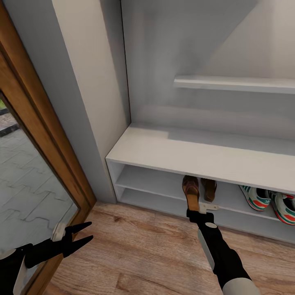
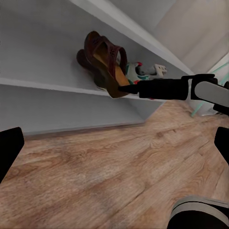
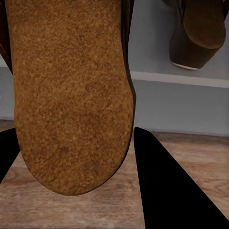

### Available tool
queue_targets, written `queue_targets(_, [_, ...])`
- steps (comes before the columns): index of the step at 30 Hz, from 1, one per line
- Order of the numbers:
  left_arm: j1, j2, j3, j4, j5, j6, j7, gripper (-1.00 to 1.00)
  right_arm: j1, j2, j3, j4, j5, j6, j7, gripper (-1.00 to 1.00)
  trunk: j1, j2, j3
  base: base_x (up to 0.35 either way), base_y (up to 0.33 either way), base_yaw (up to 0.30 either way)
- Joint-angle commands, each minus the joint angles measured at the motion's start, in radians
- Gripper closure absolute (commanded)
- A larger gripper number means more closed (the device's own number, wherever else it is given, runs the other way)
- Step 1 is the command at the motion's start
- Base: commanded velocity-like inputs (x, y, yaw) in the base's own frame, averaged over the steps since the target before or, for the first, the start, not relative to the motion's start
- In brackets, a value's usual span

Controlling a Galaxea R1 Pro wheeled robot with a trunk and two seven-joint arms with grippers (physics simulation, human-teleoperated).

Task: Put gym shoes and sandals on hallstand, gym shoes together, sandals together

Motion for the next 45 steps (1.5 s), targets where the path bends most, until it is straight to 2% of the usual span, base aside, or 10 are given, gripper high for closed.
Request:
queue_targets(1, [0.000,0.000,0.000,0.000,0.000,0.000,0.000,-1.00,0.000,0.000,0.000,0.000,-0.004,-0.001,-0.003,1.00,0.000,0.000,0.000,0.032,0.000,0.000])
queue_targets(6, [0.000,0.000,0.000,0.000,0.000,0.000,0.000,-1.00,0.000,-0.001,-0.002,0.009,-0.008,-0.001,-0.001,1.00,0.000,0.000,0.000,0.141,0.000,0.000])
queue_targets(12, [0.000,0.000,0.000,0.000,0.000,0.000,0.000,-1.00,0.000,-0.001,-0.005,0.131,-0.009,-0.002,-0.001,1.00,0.000,0.000,0.000,0.084,0.000,0.000])
queue_targets(17, [0.000,0.001,0.000,0.000,0.000,0.000,0.000,-1.00,0.000,-0.001,-0.006,0.186,-0.009,-0.003,-0.001,1.00,0.000,0.000,0.000,0.012,0.000,0.000])
queue_targets(23, [0.000,0.001,0.000,0.000,0.000,0.000,0.000,-1.00,0.000,-0.003,-0.006,0.198,-0.009,-0.006,-0.001,1.00,0.000,0.000,0.000,0.001,0.000,0.000])
queue_targets(30, [0.000,0.000,0.000,0.000,0.000,0.000,0.000,-1.00,0.000,-0.003,-0.006,0.199,-0.009,-0.052,-0.002,1.00,0.000,0.000,0.000,0.045,0.000,0.000])
queue_targets(45, [0.000,0.000,0.000,0.000,0.001,0.000,0.000,-1.00,0.000,-0.003,-0.006,0.198,-0.009,-0.061,-0.003,1.00,0.000,0.000,0.000,0.093,0.000,0.000])
